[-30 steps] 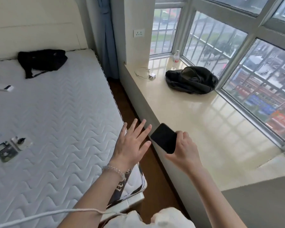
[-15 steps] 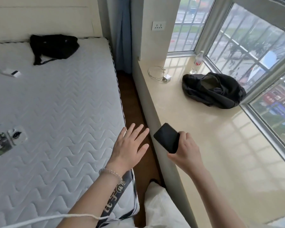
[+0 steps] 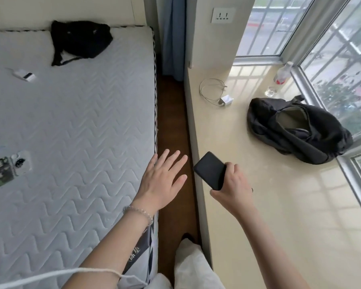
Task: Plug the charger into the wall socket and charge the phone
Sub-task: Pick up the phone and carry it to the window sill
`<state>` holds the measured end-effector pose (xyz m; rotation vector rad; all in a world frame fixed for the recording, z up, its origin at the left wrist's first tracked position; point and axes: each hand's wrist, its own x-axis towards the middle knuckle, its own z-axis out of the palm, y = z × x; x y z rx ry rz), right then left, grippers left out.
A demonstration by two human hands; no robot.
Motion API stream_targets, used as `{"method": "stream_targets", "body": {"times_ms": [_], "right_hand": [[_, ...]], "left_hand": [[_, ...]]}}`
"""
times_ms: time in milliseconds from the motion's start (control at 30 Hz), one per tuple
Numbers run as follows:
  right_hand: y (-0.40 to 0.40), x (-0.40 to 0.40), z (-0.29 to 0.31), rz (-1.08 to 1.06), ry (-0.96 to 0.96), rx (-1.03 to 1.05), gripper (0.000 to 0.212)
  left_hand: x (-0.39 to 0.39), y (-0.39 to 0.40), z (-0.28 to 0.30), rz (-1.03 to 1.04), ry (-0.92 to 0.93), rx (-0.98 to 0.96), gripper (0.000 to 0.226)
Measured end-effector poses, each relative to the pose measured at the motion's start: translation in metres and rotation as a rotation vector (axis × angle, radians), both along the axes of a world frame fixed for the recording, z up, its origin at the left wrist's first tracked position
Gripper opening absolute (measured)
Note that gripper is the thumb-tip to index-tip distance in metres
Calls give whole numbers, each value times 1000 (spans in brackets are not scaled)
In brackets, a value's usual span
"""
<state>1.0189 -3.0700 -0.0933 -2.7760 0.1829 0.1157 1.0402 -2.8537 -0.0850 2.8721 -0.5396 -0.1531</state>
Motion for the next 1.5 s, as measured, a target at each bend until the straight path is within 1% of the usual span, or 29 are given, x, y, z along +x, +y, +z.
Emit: {"method": "stream_targets", "body": {"times_ms": [233, 433, 567, 833, 1000, 1100, 1267, 1400, 1500], "right_hand": [[-7, 42, -6, 14, 30, 8, 49], [2, 88, -7, 36, 21, 25, 53], [16, 131, -6, 51, 3, -5, 54], [35, 217, 11, -63, -25, -22, 59], [25, 258, 18, -125, 5, -89, 57], [15, 286, 18, -173, 4, -110, 56], [-3, 343, 11, -228, 3, -92, 54], [-22, 398, 1, -249, 0, -16, 51], [-37, 432, 1, -282, 14, 15, 53]], "left_hand": [[42, 0, -2, 48, -15, 13, 55], [85, 8, 0, 38, 5, -27, 57], [132, 20, -4, 24, 2, -32, 58], [246, 37, 2, -99, -26, -70, 59], [306, 24, 3, -161, -54, -121, 58], [339, 13, -1, -202, -39, -127, 58], [404, -12, -10, -239, -6, -137, 59], [464, -36, -11, -277, -6, -90, 60], [507, -55, -2, -304, 14, -59, 62]]}}
